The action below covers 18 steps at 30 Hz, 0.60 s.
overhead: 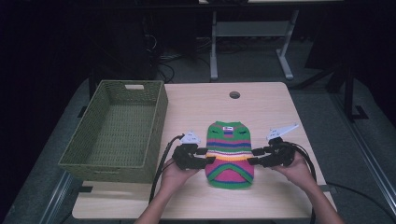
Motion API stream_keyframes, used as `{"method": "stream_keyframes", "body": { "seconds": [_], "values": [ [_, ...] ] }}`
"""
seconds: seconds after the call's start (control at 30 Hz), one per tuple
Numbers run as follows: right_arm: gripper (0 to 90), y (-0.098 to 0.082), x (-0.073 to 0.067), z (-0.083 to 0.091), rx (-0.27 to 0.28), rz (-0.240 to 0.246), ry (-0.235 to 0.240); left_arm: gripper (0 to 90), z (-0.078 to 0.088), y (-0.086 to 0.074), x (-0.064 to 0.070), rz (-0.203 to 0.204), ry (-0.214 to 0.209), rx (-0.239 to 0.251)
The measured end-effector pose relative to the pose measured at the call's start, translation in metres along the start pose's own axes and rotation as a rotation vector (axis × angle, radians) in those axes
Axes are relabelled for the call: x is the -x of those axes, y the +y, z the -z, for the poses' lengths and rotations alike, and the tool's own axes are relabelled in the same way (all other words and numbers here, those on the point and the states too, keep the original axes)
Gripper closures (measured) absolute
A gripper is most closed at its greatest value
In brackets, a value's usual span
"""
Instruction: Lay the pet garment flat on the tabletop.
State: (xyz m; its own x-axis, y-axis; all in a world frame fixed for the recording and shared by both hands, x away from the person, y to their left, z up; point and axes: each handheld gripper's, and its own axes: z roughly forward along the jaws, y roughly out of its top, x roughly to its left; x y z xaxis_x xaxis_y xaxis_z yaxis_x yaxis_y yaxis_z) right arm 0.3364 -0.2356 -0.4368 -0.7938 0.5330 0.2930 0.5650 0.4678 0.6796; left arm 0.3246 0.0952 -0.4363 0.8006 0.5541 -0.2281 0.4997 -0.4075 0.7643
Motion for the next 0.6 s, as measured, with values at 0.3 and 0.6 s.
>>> {"method": "stream_keyframes", "body": {
  "seconds": [0.3,0.6],
  "values": [
    [42.1,-0.012,0.005,0.007,0.015,-0.024,-0.002,36.9,0.004,-0.002,0.004,0.014,-0.009,0.019],
    [39.9,-0.020,0.006,0.015,0.021,-0.036,-0.004,25.9,0.009,-0.007,0.006,0.011,0.011,0.010]
  ]
}}
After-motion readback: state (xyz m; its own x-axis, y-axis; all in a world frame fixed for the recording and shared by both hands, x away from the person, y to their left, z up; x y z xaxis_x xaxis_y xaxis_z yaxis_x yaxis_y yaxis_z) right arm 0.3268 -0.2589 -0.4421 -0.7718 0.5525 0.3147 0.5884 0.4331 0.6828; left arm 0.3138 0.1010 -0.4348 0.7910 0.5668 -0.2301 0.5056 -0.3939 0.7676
